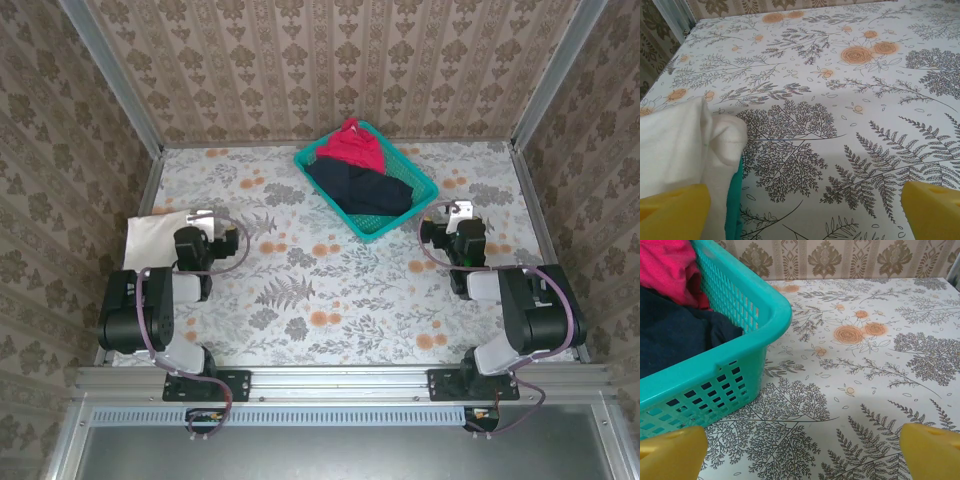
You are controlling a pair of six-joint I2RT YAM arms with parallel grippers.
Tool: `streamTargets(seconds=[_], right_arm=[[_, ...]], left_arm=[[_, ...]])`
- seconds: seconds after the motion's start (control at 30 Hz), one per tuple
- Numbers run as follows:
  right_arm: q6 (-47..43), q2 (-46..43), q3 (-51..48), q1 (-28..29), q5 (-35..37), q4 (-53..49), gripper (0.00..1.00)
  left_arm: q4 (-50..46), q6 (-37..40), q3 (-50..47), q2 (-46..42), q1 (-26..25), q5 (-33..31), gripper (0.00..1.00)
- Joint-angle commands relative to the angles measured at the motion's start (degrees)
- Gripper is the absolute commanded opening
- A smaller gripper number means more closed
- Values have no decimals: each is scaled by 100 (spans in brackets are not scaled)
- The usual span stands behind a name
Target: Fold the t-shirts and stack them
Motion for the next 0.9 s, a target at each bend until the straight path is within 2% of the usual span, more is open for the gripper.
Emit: streamTargets(seconds=[0.0,0.67,0.73,0.77,0.87], right_arm=[[37,17,-30,6,-47,-21,100],[44,13,-29,6,-47,-22,100],[24,-7,-53,13,-56,12,100],[3,-59,-48,15,-93,-37,100],[-7,-433,1,33,-74,-443,100]], left_arm=[[98,27,73,-61,-41,20,100],[98,10,86,-49,-35,26,100],[160,36,48,-69,11,279,100],[264,121,-22,-116,55,567,100],[176,55,-142,-512,34,335,100]])
